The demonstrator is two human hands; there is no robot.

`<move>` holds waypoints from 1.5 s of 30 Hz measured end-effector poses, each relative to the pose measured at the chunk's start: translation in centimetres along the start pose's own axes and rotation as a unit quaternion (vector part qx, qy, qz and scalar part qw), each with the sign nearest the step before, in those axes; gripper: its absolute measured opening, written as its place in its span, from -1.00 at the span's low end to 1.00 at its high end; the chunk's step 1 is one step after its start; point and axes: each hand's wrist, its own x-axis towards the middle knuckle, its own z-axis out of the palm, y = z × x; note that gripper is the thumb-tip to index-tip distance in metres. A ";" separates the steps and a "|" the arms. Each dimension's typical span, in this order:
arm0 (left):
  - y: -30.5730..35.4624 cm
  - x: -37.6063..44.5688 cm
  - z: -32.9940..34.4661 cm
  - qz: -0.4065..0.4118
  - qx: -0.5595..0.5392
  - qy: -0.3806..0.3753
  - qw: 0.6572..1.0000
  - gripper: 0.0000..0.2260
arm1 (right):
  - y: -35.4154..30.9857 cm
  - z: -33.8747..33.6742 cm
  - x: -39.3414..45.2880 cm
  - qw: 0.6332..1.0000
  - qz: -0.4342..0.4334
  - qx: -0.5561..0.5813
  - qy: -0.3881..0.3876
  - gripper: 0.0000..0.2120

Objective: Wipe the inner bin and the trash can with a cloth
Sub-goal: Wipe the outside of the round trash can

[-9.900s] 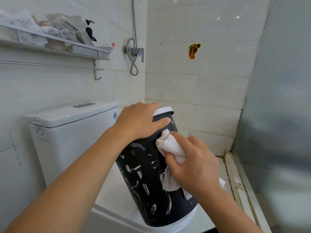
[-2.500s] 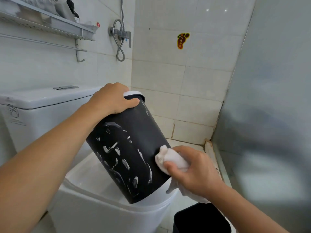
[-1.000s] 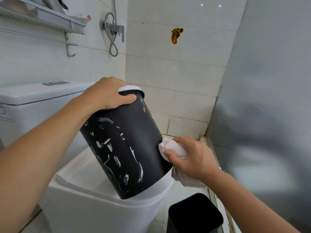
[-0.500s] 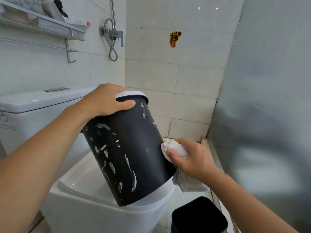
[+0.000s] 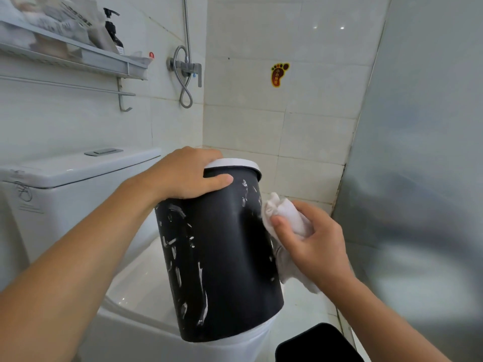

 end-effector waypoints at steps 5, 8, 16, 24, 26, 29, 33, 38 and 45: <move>0.6 0.0 0.9 0.018 0.005 0.050 0.999 -0.52 | -2.1 2.8 -0.8 0.978 -0.161 -0.131 0.037 -0.61; 0.2 -0.4 1.2 0.020 0.003 0.079 0.997 -0.51 | -1.6 3.2 -1.5 0.950 -0.247 -0.186 0.053 -0.58; -0.1 -1.4 0.5 0.023 -0.078 0.042 0.996 -0.73 | -2.0 3.1 -3.1 0.955 -0.203 -0.213 -0.049 -0.47; 0.5 -1.0 0.6 0.063 -0.097 0.039 0.992 -0.70 | -3.2 2.7 -2.6 0.973 -0.182 -0.135 -0.037 -0.54; 0.7 -1.0 0.5 0.060 -0.113 0.043 0.991 -0.66 | -3.7 2.8 -2.2 0.970 -0.190 -0.148 -0.030 -0.57; 1.5 -1.2 0.6 0.064 -0.095 0.039 0.993 -0.64 | -5.1 2.9 -1.0 0.967 -0.189 -0.170 -0.013 -0.57; 2.3 -1.3 0.8 0.081 -0.083 0.040 0.993 -0.65 | -6.8 3.1 0.7 0.969 -0.172 -0.178 0.003 -0.60; 1.7 -1.5 0.7 0.084 -0.091 0.061 0.990 -0.65 | -6.9 3.5 1.4 0.985 -0.093 -0.134 0.048 -0.69; 1.4 -1.2 0.9 0.072 -0.063 0.074 0.993 -0.63 | -4.8 1.9 2.9 0.988 -0.024 -0.134 0.078 -0.71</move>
